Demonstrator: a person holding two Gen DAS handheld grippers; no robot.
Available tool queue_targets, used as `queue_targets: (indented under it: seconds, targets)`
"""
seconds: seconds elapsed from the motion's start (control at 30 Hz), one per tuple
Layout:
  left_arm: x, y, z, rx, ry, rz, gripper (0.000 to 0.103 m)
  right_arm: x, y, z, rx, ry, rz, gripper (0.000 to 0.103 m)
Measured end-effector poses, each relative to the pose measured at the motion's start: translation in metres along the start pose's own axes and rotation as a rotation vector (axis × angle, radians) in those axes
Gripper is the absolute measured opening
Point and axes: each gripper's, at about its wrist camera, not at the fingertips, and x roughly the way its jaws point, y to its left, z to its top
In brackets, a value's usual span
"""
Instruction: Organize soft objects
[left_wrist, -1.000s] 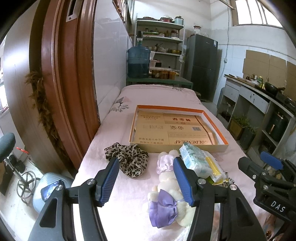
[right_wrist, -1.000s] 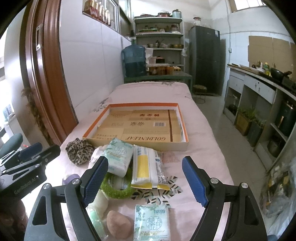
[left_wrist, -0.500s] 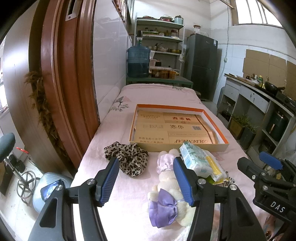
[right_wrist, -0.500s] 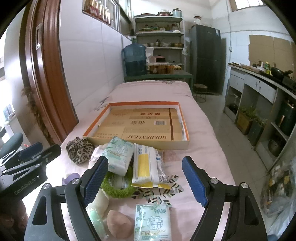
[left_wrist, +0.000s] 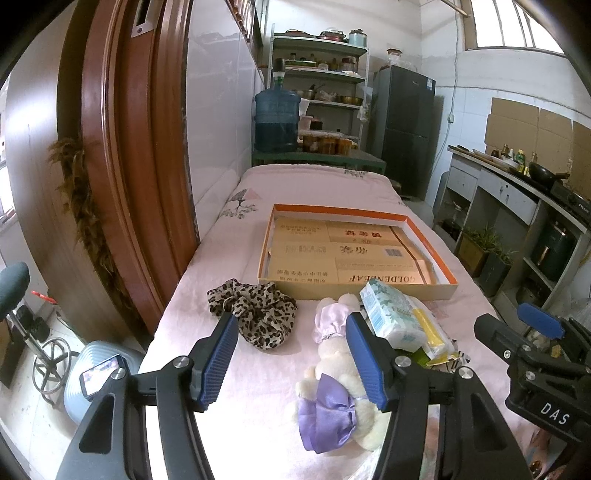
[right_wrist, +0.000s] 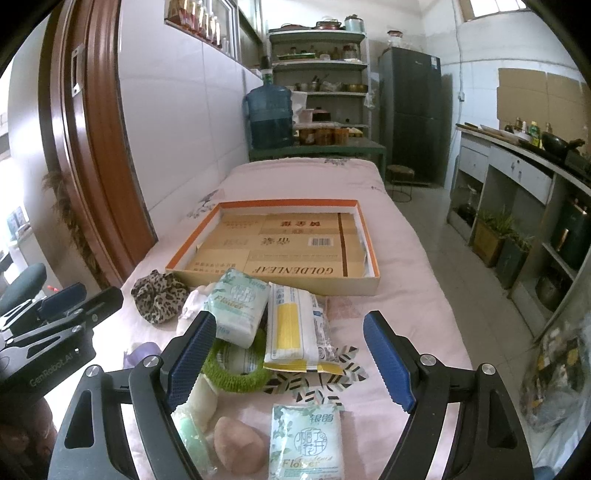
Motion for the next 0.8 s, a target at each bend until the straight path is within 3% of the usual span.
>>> queue_targets:
  seconds: [0.8]
  targets:
    - [0.0014,0.0015,-0.0014,-0.001,0.002,0.001,0.061,0.0018,0.0012,-0.0075,0.003,0.007,0.003,0.083]
